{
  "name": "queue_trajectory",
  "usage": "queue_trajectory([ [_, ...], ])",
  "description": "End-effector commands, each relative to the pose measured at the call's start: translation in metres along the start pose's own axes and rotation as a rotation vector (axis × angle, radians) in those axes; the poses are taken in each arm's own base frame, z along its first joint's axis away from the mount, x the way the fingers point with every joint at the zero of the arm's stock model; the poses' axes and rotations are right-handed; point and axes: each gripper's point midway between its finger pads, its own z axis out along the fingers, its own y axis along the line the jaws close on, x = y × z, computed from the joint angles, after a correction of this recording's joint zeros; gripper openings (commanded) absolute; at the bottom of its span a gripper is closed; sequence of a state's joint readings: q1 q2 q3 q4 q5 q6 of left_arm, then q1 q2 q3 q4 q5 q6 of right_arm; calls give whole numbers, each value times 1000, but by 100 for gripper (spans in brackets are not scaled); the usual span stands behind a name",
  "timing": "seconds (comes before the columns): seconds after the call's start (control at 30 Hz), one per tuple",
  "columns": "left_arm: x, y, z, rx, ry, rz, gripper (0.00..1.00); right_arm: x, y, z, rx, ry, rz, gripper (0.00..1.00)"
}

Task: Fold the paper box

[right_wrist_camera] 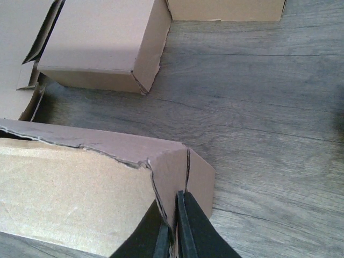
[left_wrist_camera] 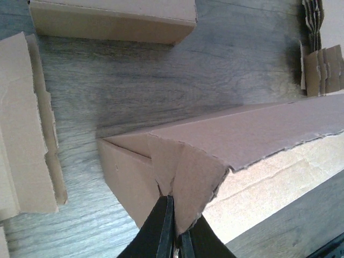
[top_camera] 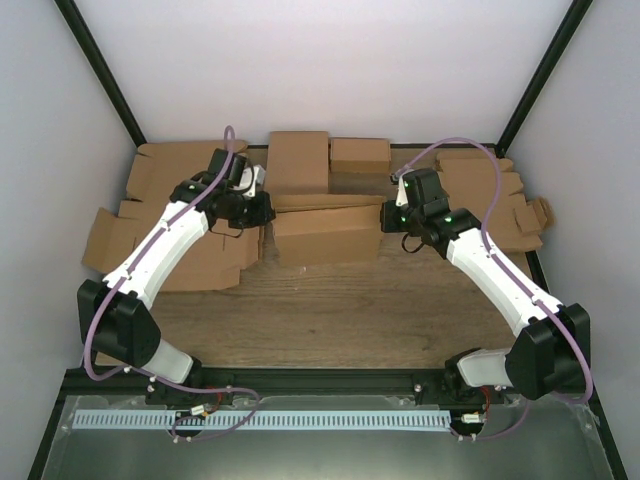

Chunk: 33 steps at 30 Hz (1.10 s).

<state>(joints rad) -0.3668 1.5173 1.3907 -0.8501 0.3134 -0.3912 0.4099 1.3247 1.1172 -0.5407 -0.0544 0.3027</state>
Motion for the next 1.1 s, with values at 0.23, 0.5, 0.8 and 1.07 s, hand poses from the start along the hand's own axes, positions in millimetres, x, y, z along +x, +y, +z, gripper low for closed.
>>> queue_trajectory([
  [0.23,27,7,7,-9,62,-106,4,34,-2,7,7,129,-12,4],
  [0.5,51,26,21,-51,100,-121,4,33,-3,6,13,125,-16,4],
  [0.8,66,29,29,-24,103,-145,4,33,-3,7,12,126,-16,4],
  [1.07,67,30,23,-31,100,-132,4,28,-6,5,33,119,-22,16],
])
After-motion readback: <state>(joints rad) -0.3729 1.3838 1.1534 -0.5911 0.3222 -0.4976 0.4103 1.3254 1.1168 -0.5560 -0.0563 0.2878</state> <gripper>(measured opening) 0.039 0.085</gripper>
